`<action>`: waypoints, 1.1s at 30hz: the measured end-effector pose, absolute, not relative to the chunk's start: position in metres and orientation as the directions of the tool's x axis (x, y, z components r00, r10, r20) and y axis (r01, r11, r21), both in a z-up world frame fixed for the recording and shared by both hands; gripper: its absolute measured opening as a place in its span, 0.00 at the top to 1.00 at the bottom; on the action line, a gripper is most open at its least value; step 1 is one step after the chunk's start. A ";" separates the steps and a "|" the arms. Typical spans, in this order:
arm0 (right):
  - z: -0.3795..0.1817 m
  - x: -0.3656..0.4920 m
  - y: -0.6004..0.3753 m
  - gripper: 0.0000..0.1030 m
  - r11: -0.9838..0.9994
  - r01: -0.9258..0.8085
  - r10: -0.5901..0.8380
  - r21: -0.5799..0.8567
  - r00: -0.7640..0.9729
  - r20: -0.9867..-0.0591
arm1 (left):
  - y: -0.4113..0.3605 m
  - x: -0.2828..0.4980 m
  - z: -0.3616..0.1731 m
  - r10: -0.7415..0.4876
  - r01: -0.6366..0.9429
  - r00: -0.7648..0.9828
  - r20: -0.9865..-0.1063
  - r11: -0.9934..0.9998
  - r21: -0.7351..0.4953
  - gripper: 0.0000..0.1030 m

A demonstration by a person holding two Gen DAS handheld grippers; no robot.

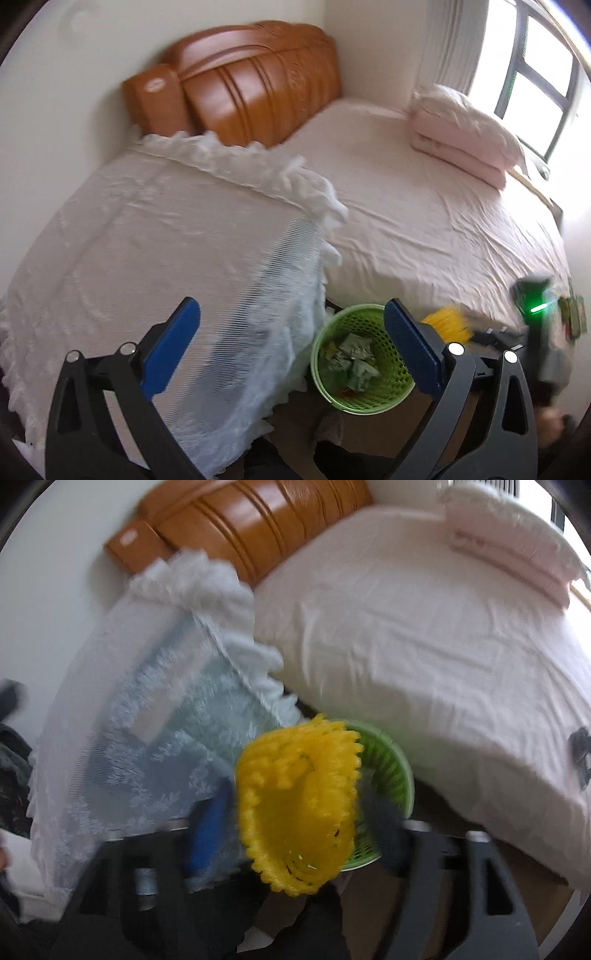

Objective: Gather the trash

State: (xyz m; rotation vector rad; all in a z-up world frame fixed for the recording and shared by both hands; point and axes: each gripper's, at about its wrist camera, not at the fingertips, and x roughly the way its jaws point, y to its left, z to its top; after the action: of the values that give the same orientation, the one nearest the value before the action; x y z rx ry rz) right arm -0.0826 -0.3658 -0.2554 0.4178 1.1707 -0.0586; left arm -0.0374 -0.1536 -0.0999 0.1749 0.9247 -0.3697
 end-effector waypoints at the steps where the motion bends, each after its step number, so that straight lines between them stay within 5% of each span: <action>1: -0.272 -0.075 -0.361 0.05 0.920 0.276 0.167 0.278 0.365 -0.916 | -0.145 -0.035 -0.096 -0.231 0.367 0.549 -0.803 0.930 -0.017 0.08; 7: -0.332 -0.053 -0.345 0.02 0.930 0.314 0.137 0.193 0.190 -0.972 | -0.122 -0.024 -0.102 -0.185 0.327 0.539 -0.821 0.945 0.002 0.08; 13: -0.303 -0.042 -0.339 0.02 0.928 0.308 0.137 0.211 0.245 -0.960 | -0.104 -0.016 -0.104 -0.174 0.318 0.537 -0.825 0.948 0.007 0.08; 19: -0.184 -0.019 -0.324 0.02 0.957 0.226 0.071 0.184 0.431 -0.900 | -0.080 -0.004 -0.070 -0.164 0.270 0.613 -0.773 0.963 0.009 0.08; 26: -0.016 0.002 -0.286 0.02 0.986 0.166 -0.099 0.025 0.695 -0.712 | -0.046 0.021 0.014 -0.104 0.167 0.767 -0.633 0.985 0.041 0.08; 33: 0.067 0.010 -0.251 0.02 0.994 0.082 -0.028 0.070 0.827 -0.562 | -0.007 0.037 0.067 -0.024 0.048 0.839 -0.544 0.998 0.029 0.08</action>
State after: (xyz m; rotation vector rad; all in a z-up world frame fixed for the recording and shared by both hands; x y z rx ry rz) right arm 0.0100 -0.2506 0.0672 0.0928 0.5945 -0.0585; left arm 0.0367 -0.0075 0.0666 0.0419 0.5745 -0.0379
